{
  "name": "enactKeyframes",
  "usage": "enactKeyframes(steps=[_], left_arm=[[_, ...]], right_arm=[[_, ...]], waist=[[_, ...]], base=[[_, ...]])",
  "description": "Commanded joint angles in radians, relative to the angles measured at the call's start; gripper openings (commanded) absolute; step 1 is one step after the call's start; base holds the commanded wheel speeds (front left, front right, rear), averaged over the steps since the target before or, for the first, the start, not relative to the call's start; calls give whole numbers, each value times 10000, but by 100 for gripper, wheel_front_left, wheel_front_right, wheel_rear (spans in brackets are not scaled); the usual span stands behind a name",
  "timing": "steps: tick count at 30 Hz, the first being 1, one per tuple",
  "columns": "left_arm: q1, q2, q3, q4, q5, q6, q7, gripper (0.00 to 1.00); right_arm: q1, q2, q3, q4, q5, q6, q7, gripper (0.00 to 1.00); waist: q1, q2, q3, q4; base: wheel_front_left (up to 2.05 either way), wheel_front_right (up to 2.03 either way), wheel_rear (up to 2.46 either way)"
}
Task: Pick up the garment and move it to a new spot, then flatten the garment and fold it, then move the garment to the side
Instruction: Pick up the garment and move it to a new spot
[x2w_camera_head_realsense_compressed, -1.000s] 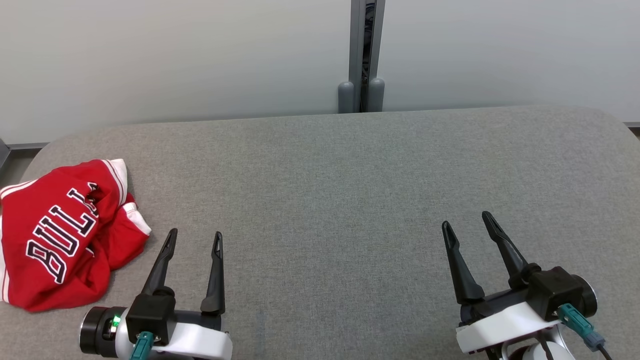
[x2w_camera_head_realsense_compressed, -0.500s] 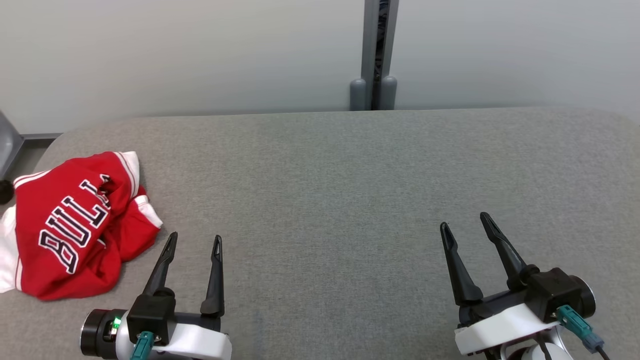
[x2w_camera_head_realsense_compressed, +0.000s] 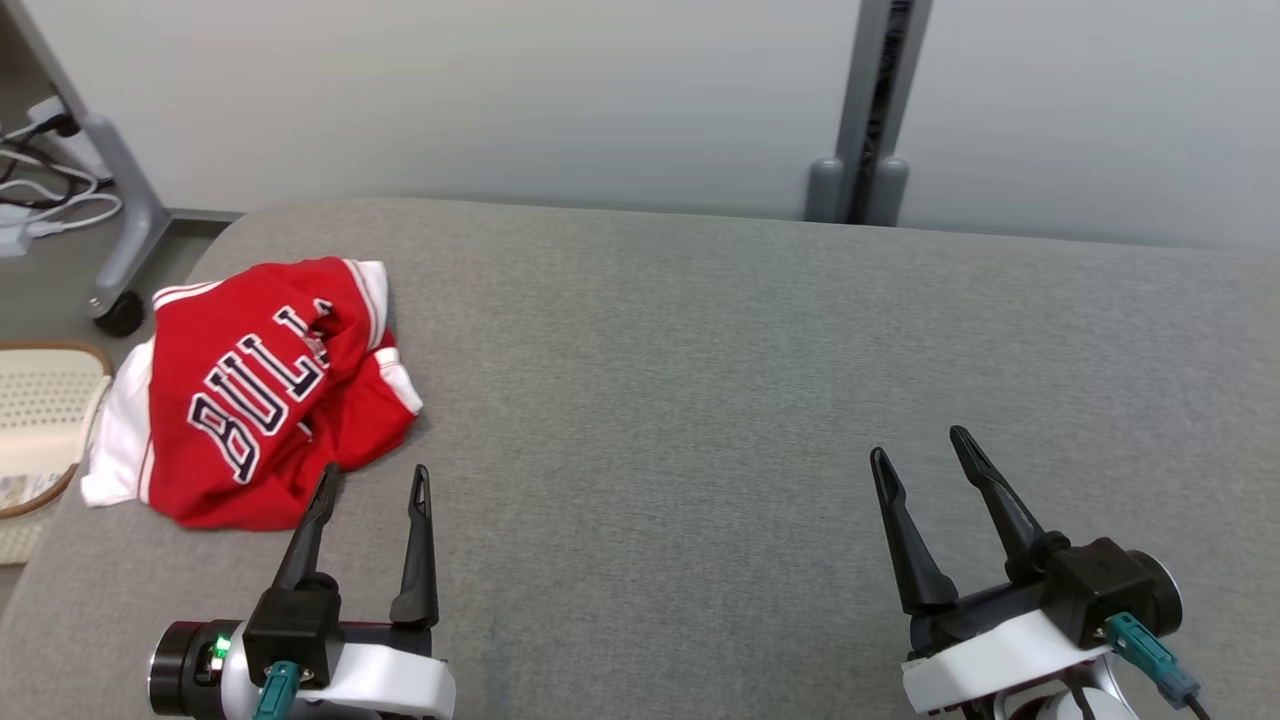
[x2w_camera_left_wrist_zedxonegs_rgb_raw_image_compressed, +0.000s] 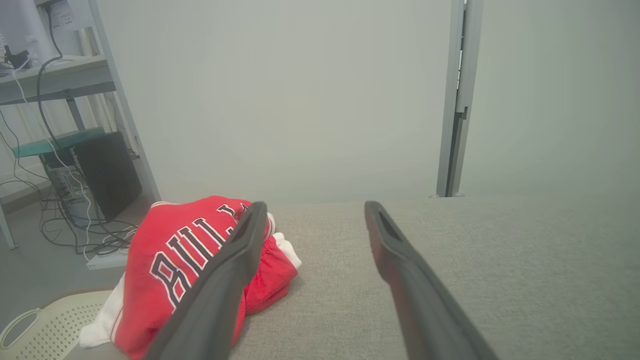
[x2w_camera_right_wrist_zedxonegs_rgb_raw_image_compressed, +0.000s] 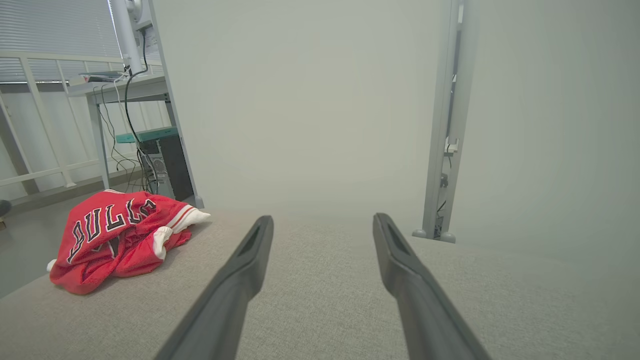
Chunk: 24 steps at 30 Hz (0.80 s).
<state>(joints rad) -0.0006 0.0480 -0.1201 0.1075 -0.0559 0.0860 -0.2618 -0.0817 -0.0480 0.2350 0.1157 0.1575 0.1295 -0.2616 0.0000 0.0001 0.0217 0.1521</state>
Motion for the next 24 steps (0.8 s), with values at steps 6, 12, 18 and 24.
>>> enactKeyframes(steps=[6,12,18,24], left_arm=[[-28,41,134,-143,-139,194,-37,100],[-74,41,239,-194,-225,324,-37,100],[-58,43,237,-186,-341,395,-37,100],[-38,43,243,-177,-425,484,-37,100]], right_arm=[[-90,-45,29,-29,-61,23,-55,100],[-85,-45,49,-16,-115,23,-55,100],[-29,-43,-18,-10,-232,23,-55,100],[-16,-44,44,22,-224,23,-55,100]], waist=[[0,-1,211,787],[0,-1,304,1255],[0,-1,350,1683],[0,-1,350,1977]], base=[[0,0,0],[0,0,0],[0,0,0],[0,0,0]])
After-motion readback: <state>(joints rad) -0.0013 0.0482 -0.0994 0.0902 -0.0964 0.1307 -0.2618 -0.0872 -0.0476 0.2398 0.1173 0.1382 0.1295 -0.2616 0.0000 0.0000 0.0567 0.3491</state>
